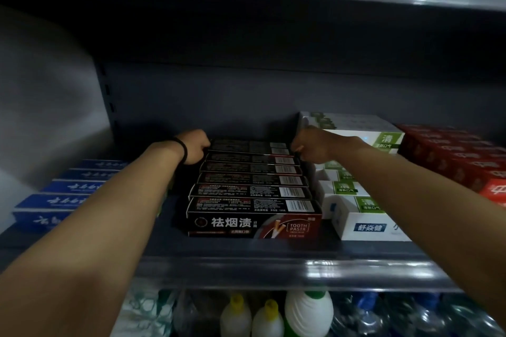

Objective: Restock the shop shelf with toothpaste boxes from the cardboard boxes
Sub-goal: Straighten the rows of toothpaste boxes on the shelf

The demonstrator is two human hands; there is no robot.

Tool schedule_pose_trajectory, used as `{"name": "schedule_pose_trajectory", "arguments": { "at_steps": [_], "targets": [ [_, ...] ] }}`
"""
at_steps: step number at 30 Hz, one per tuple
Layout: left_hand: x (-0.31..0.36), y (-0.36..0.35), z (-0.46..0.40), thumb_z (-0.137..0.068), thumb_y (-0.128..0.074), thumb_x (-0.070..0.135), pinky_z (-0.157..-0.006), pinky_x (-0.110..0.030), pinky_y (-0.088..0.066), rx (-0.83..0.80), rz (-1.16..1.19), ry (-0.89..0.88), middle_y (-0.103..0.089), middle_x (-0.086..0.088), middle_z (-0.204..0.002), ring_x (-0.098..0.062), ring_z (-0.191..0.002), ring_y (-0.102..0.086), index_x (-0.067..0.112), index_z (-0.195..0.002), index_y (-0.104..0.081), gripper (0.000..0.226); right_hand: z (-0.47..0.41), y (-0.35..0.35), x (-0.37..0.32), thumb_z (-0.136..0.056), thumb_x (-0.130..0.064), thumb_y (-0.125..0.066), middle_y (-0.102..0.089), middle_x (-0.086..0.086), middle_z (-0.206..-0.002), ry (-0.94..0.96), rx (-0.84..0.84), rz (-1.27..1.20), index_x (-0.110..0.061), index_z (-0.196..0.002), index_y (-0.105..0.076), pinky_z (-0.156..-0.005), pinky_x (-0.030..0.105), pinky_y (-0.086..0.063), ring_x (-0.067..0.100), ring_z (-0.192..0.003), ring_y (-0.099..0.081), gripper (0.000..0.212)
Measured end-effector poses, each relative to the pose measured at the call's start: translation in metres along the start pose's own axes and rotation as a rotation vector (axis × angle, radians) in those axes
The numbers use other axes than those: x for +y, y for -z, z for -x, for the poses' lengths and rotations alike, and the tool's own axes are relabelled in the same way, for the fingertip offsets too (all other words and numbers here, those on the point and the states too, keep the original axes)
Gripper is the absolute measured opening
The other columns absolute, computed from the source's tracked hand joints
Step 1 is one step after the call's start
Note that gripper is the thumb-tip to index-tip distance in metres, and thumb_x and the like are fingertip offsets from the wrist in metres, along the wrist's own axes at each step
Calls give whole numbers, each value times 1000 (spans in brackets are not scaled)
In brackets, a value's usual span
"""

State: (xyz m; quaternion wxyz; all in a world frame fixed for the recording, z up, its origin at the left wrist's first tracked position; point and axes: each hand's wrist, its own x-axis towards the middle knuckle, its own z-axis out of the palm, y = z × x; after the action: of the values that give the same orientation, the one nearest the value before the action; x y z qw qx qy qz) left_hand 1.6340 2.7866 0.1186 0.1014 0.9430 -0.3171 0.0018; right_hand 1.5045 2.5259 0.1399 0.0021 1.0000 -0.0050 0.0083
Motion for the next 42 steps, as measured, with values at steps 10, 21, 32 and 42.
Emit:
{"name": "schedule_pose_trajectory", "arguments": {
  "at_steps": [10,21,32,42],
  "targets": [
    [-8,-11,-4,-86,-54,2,-73,-26,-42,27,2,-79,-69,-11,-89,-24,-88,-61,1,-92,-72,19,-5,-8,3,-83,6,-53,-66,12,-113,1,-28,-58,-5,-111,-69,-90,39,-50,27,-104,-59,34],
    [-5,-5,-8,-85,-49,-3,-65,-21,-34,35,-11,-72,-59,-1,-73,-17,-75,-53,4,-80,-71,23,-18,-11,7,-80,6,-51,-67,12,-97,20,-1,-1,-1,-92,-70,-85,40,-52,28,-96,-61,23],
    [-15,-7,-37,-85,-45,-7,-67,-23,-36,45,62,-28,-57,-5,-76,-17,-77,-52,13,-63,-55,31,-57,-9,5,-79,6,-51,-70,8,-103,64,42,52,-6,-96,-71,-86,42,-53,25,-97,-64,29],
    [-25,-10,-49,-82,-44,-12,-70,-22,-36,3,73,-49,-59,-5,-84,-16,-83,-53,-4,-85,-67,24,-64,-15,7,-82,4,-52,-70,13,-104,77,-18,58,1,-100,-70,-88,42,-51,28,-100,-64,26]
  ]
}}
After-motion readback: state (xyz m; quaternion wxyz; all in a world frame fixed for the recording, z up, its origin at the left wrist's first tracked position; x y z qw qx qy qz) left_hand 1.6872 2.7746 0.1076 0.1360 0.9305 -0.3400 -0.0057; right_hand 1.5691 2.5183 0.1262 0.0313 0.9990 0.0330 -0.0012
